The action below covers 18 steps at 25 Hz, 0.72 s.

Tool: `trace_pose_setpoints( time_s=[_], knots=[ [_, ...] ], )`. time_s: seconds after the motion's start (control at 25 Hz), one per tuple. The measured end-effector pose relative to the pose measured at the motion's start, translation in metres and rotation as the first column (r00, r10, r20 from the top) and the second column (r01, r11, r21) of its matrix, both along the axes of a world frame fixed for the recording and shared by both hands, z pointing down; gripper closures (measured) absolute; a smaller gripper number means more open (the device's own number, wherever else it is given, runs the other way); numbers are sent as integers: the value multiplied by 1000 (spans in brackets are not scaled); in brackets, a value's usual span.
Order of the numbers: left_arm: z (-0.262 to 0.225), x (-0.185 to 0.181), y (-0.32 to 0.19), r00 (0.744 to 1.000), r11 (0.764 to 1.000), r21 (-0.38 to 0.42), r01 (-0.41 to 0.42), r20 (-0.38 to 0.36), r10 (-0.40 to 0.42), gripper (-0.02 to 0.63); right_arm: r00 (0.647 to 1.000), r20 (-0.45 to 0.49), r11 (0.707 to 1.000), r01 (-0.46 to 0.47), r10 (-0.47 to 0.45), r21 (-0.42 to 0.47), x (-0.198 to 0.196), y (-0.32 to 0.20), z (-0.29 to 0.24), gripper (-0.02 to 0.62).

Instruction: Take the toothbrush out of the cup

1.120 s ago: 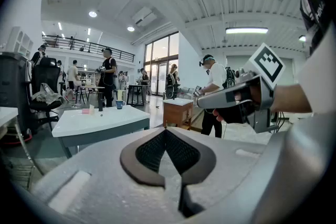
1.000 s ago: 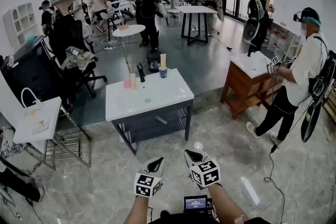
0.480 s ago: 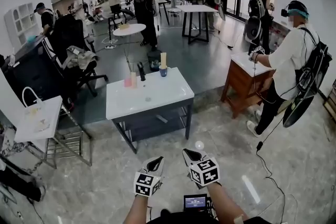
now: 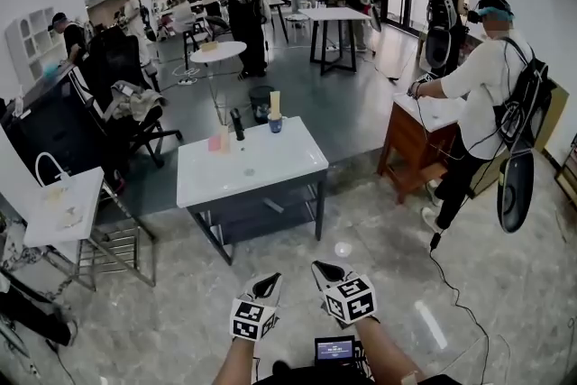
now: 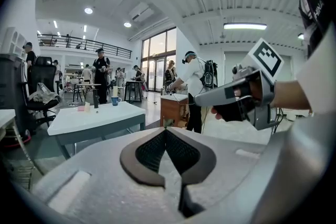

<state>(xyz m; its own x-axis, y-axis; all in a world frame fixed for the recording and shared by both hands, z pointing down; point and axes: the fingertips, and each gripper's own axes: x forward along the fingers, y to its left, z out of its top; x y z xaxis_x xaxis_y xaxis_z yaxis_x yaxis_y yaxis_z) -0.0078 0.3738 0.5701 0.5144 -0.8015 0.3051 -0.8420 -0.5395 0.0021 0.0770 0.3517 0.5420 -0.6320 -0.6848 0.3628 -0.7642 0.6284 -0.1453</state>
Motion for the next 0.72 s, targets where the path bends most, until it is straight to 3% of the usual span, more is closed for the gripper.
trace_pose_setpoints(
  time_s=[0.44,0.72],
  knots=[
    [4,35,-19,1000,1000,-4,21,7,-21,597,1000,20,1000,6,-6,-6,42,-26,6,586],
    [18,28,-41,998,998,-36,57,9,-57,597,1000,17,999,7,-6,-41,46,-52,23,586]
  ],
)
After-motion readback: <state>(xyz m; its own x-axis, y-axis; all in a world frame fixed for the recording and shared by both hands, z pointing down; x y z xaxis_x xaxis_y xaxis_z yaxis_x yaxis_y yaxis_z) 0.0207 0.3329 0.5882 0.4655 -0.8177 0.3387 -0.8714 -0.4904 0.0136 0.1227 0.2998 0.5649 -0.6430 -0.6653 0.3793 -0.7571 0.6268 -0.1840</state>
